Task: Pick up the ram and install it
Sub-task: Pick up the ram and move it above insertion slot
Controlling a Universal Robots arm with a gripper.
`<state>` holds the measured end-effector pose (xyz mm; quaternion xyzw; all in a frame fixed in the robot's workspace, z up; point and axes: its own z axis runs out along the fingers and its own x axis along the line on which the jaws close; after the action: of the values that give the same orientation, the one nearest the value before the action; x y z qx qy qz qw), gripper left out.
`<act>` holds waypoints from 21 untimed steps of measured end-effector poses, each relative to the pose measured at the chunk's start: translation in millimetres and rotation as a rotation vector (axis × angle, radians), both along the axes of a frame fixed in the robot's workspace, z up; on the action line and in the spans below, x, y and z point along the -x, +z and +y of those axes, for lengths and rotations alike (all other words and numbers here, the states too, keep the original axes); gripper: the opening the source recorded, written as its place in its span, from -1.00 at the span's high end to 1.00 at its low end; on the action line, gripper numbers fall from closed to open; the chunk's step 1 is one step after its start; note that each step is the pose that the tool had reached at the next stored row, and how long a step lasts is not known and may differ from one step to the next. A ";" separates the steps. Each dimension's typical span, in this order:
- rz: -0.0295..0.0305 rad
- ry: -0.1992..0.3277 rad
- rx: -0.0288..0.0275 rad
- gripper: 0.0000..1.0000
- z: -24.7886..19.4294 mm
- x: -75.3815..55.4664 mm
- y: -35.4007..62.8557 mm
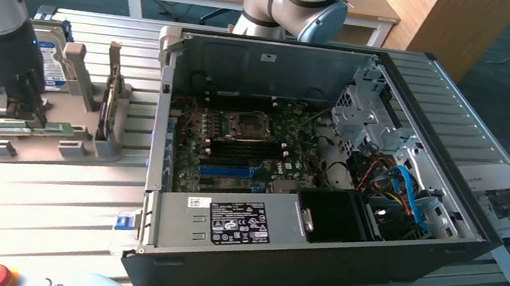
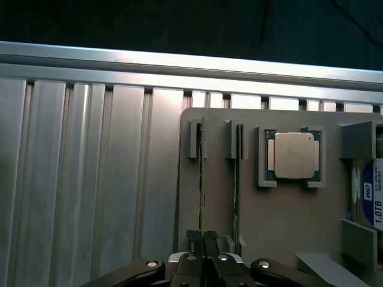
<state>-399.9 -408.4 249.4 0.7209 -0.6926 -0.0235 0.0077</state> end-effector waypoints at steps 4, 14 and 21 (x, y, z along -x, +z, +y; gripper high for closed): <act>0.0001 0.000 0.0002 0.76 0.0 0.0 7.0; 0.0000 0.000 0.0005 0.76 0.0 0.0 26.6; -0.0001 0.000 0.0010 0.76 0.0 0.0 41.4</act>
<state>-399.9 -408.4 290.9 0.7209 -0.6926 -0.0232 0.0080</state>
